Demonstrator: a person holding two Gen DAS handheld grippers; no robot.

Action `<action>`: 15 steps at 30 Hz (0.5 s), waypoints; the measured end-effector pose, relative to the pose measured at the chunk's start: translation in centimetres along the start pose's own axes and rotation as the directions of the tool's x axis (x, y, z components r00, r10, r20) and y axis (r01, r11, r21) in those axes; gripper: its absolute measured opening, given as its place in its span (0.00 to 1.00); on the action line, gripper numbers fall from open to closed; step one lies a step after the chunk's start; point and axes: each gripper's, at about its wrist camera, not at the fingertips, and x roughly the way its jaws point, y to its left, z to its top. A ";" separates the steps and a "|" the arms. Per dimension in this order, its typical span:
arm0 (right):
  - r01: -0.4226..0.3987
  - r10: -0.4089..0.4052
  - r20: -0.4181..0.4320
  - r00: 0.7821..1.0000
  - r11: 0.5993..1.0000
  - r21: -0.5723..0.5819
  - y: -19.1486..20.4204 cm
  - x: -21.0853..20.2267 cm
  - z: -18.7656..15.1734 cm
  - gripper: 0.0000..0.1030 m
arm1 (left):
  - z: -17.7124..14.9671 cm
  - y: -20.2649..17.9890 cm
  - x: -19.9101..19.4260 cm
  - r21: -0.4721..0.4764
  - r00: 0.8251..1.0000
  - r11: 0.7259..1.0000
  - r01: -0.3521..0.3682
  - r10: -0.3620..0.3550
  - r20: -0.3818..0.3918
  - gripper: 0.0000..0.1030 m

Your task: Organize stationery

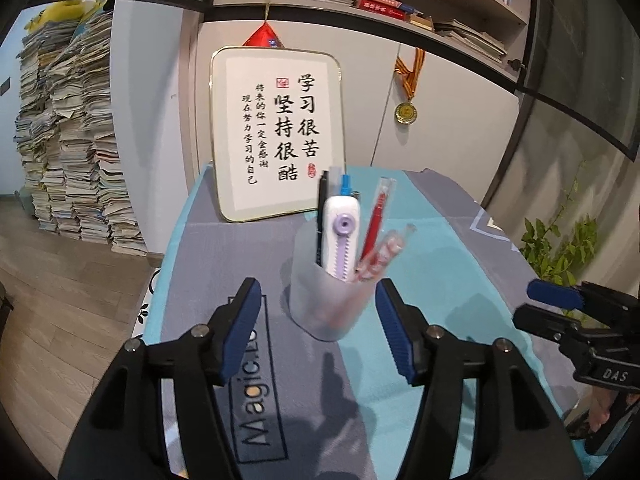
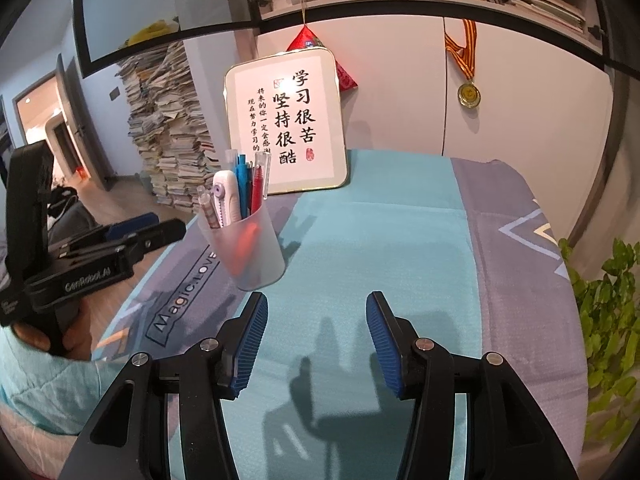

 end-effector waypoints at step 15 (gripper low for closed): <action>0.128 -0.134 0.166 0.977 0.991 0.049 0.1 -6.5 0.7 0.65 | 0.1 -4.5 -5.1 0.087 0.992 0.993 -0.076 0.067 0.107 0.79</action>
